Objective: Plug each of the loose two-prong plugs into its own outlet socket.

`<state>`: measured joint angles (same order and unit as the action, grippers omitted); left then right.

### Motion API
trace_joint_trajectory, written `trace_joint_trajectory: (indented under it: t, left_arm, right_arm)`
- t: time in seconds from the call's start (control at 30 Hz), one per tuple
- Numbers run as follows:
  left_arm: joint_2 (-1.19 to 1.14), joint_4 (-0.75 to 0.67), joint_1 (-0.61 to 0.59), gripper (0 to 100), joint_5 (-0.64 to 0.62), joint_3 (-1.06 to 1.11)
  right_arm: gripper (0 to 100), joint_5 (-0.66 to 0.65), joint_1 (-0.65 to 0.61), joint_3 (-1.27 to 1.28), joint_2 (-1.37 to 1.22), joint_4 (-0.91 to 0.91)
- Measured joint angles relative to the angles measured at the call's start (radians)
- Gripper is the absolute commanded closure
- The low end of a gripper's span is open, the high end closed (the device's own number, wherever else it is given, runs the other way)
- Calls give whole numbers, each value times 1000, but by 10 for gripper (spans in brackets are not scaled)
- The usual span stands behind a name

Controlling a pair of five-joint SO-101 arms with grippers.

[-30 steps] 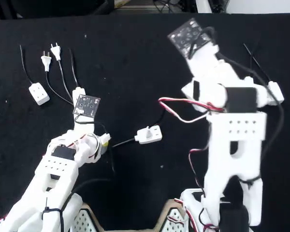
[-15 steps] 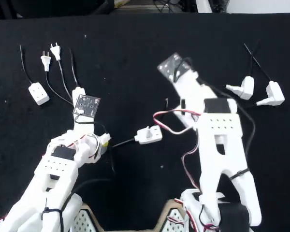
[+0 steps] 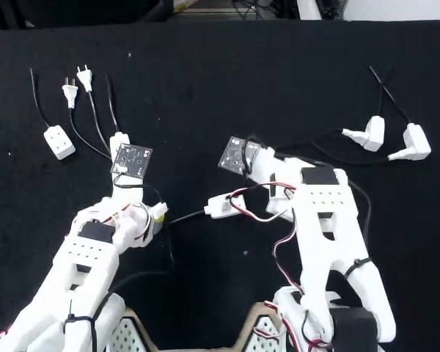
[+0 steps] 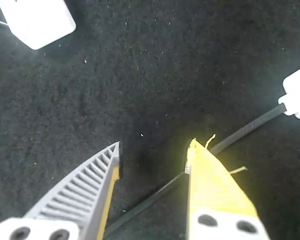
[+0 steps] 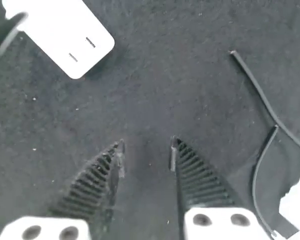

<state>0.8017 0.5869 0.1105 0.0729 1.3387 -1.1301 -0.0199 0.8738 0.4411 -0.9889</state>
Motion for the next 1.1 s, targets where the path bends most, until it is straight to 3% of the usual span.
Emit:
trace_joint_trajectory:
  t: [0.33, 0.53, 0.7, 0.9, 1.1]
  left_arm:
    - [0, 0, 0, 780, 2, 0]
    - [0, 0, 0, 780, 2, 0]
    - [0, 0, 0, 780, 2, 0]
    - [0, 0, 0, 780, 2, 0]
    - [0, 0, 0, 780, 2, 0]
  right_arm:
    - [864, 48, -180, 2, 0, 0]
    - [864, 72, -192, 2, 0, 0]
    - [861, 239, -112, -104, 0, 0]
    - [861, 531, -20, -249, 0, -3]
    - [861, 621, -18, -427, 0, -149]
